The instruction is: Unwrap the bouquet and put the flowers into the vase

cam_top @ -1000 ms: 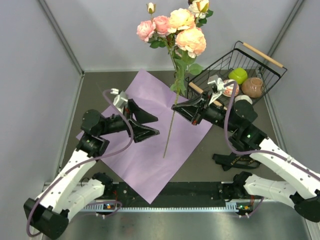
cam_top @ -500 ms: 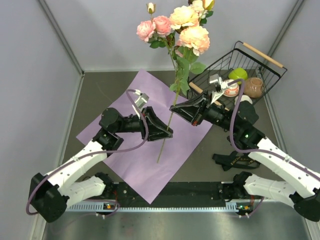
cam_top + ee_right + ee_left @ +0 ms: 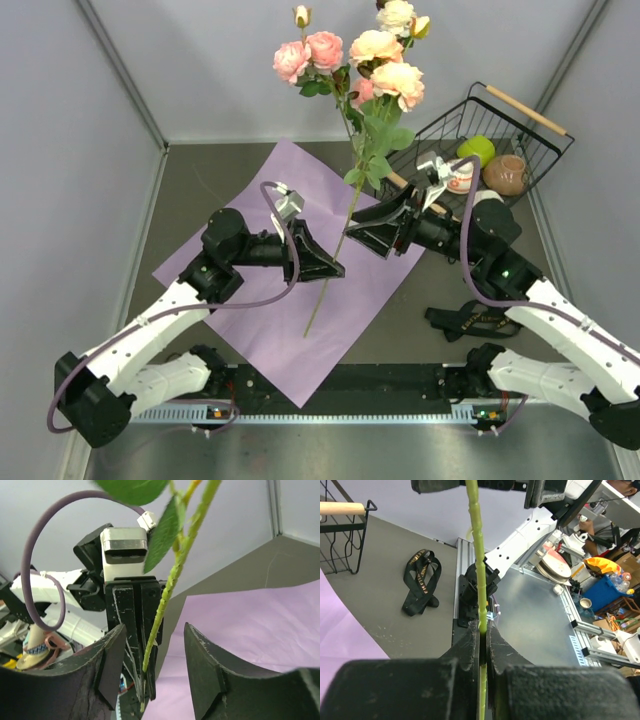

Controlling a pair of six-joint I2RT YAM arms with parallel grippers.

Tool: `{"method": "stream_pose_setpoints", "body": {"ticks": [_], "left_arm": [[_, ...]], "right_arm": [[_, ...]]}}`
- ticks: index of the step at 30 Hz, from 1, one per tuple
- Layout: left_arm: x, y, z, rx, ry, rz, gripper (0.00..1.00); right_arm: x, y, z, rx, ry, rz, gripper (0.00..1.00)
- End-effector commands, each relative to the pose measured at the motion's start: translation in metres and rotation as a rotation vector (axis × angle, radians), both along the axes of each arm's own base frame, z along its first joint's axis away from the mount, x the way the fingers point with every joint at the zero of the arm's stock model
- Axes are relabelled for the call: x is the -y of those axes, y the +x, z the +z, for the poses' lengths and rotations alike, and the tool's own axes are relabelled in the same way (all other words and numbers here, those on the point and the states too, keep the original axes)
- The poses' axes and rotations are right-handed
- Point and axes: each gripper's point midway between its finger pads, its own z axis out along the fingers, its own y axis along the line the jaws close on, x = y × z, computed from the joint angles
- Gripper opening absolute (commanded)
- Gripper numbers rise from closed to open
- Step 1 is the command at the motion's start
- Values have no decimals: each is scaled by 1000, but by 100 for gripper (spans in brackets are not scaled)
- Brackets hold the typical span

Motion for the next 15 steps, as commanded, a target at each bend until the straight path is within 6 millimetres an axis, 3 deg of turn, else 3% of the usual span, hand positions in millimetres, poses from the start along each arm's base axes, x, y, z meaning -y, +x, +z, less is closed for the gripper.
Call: {"method": "stream_pose_setpoints", "body": {"ticks": [1, 3, 5, 11, 15], "left_arm": [[-5, -3, 17, 123, -14, 2, 0], [-6, -5, 18, 136, -16, -5, 0], [-6, -6, 17, 137, -14, -11, 0], [-6, -9, 14, 127, 0, -23, 0], [-7, -12, 12, 120, 2, -39, 0]], "right_arm": [[5, -8, 20, 30, -7, 86, 52], [6, -11, 20, -6, -4, 140, 55], [11, -1, 22, -19, 17, 142, 56], [12, -13, 31, -36, 61, 264, 58], [12, -7, 32, -33, 43, 228, 59]]}}
